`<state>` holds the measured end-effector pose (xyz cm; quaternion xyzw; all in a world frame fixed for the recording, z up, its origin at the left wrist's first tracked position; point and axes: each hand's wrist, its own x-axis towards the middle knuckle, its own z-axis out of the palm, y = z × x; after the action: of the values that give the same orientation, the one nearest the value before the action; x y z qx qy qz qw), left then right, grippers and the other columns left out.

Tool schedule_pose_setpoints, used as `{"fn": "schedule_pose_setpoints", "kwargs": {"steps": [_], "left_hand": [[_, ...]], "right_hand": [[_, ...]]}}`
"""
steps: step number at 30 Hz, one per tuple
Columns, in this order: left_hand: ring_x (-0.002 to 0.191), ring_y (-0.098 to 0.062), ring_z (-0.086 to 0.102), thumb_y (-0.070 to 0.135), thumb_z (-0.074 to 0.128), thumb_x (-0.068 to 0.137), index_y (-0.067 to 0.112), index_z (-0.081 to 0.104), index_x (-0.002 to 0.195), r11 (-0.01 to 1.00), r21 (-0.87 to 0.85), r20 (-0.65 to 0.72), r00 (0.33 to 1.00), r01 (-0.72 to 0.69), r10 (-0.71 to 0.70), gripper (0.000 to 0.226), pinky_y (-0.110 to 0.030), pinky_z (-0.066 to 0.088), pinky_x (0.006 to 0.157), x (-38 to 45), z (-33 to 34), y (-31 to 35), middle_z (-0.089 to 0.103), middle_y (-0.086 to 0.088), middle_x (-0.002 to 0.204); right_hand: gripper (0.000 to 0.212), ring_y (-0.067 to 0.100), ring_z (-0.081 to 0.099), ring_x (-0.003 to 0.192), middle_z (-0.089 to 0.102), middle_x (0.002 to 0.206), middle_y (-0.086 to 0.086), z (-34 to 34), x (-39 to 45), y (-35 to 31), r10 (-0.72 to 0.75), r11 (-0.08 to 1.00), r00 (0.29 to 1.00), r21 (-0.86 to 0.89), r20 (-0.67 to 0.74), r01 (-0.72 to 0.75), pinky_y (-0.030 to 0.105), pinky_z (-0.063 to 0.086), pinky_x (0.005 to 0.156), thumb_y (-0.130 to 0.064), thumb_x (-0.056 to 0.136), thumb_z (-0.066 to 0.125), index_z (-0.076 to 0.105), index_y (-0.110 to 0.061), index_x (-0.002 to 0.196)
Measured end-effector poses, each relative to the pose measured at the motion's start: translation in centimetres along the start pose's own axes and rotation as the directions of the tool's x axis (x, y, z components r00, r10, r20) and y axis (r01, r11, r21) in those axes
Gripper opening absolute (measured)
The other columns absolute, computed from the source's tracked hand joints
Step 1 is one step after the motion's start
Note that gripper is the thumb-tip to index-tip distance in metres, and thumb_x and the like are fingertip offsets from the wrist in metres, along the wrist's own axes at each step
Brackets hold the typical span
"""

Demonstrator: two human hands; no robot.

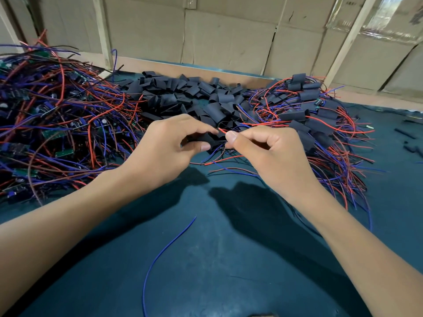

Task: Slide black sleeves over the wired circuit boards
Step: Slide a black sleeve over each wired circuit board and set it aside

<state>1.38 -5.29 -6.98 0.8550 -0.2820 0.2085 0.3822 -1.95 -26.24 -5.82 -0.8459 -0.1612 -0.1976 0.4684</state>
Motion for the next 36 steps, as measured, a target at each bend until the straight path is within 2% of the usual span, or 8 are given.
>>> {"fn": "schedule_pose_setpoints", "kwargs": {"steps": [7, 12, 18, 22, 26, 31, 33, 36], "left_hand": [[0.095, -0.006, 0.062, 0.019, 0.082, 0.082, 0.022, 0.073, 0.117, 0.995, -0.1, -0.054, 0.998, 0.028, -0.034, 0.037, -0.032, 0.052, 0.09, -0.17, 0.36, 0.24, 0.066, 0.01, 0.101], [0.099, -0.006, 0.062, 0.02, 0.082, 0.083, 0.024, 0.07, 0.12, 0.994, -0.105, -0.07, 0.998, -0.011, 0.004, 0.039, -0.032, 0.053, 0.09, -0.23, 0.32, 0.27, 0.064, 0.009, 0.105], [0.103, -0.011, 0.062, 0.018, 0.081, 0.083, 0.018, 0.07, 0.123, 0.991, -0.125, -0.083, 0.996, -0.045, 0.035, 0.041, -0.029, 0.054, 0.091, -0.21, 0.2, 0.45, 0.064, 0.007, 0.111], [0.104, -0.01, 0.063, 0.013, 0.082, 0.083, 0.013, 0.069, 0.123, 0.987, -0.146, -0.08, 0.995, -0.073, 0.062, 0.042, -0.03, 0.055, 0.091, -0.37, 0.41, 0.66, 0.065, 0.0, 0.111], [0.104, -0.008, 0.062, 0.015, 0.082, 0.082, 0.014, 0.069, 0.124, 0.988, -0.137, -0.103, 0.993, -0.066, 0.052, 0.043, -0.033, 0.055, 0.089, -0.48, 0.53, 0.72, 0.065, 0.002, 0.112], [0.105, -0.01, 0.062, 0.016, 0.082, 0.083, 0.015, 0.07, 0.122, 0.989, -0.123, -0.127, 0.99, -0.082, 0.067, 0.041, -0.031, 0.055, 0.088, -0.6, 0.67, 0.6, 0.065, 0.003, 0.111], [0.104, -0.01, 0.062, 0.016, 0.08, 0.084, 0.014, 0.071, 0.121, 0.99, -0.065, -0.12, 0.986, -0.122, 0.114, 0.038, -0.03, 0.053, 0.087, -0.66, 0.54, 0.47, 0.066, 0.002, 0.111], [0.099, -0.024, 0.064, 0.007, 0.076, 0.088, 0.008, 0.074, 0.113, 0.956, 0.096, -0.076, 0.955, -0.278, 0.285, 0.025, -0.039, 0.052, 0.087, -0.67, 0.37, 0.18, 0.069, -0.004, 0.106]], "right_hand": [[0.022, 0.0, 0.045, 0.049, 0.055, 0.051, -0.017, 0.15, -0.08, 0.33, 0.022, 1.0, 1.0, 0.022, 0.009, -0.022, 0.008, 0.03, 0.052, -0.026, 0.095, 0.07, 0.079, -0.019, 0.076], [0.021, 0.0, 0.048, 0.059, 0.067, 0.067, 0.0, 0.43, -0.19, 0.19, -0.046, 0.999, 0.996, 0.023, -0.08, 0.048, 0.014, 0.035, 0.059, -0.029, 0.098, 0.068, 0.08, -0.02, 0.082], [0.017, 0.0, 0.051, 0.063, 0.066, 0.072, -0.009, 0.54, -0.24, -0.13, -0.144, 0.989, 0.966, 0.0, -0.216, 0.148, 0.009, 0.036, 0.067, -0.029, 0.099, 0.065, 0.076, -0.028, 0.087], [0.021, 0.004, 0.053, 0.065, 0.064, 0.068, -0.008, 0.7, -0.42, 0.02, -0.146, 0.989, 0.981, -0.024, -0.126, 0.145, 0.014, 0.037, 0.065, -0.024, 0.097, 0.068, 0.077, -0.016, 0.08], [0.026, 0.003, 0.042, 0.05, 0.048, 0.052, -0.016, 0.85, -0.7, 0.08, -0.104, 0.994, 0.993, 0.008, -0.051, 0.105, 0.009, 0.027, 0.053, -0.018, 0.097, 0.068, 0.071, -0.008, 0.073], [0.029, 0.005, 0.036, 0.05, 0.047, 0.052, -0.005, 0.54, -0.77, -0.12, -0.091, 0.995, 0.996, 0.035, -0.001, 0.091, 0.014, 0.027, 0.053, -0.016, 0.096, 0.068, 0.068, -0.006, 0.069], [0.031, 0.004, 0.033, 0.05, 0.042, 0.05, -0.006, 0.45, -0.71, -0.19, -0.067, 0.997, 0.997, 0.05, 0.039, 0.065, 0.014, 0.025, 0.051, -0.017, 0.097, 0.067, 0.067, -0.004, 0.069], [0.031, 0.006, 0.031, 0.048, 0.036, 0.048, -0.012, 0.29, -0.47, -0.14, -0.039, 0.999, 0.994, 0.026, 0.106, 0.036, 0.014, 0.023, 0.05, -0.024, 0.097, 0.068, 0.07, -0.011, 0.069]]}}
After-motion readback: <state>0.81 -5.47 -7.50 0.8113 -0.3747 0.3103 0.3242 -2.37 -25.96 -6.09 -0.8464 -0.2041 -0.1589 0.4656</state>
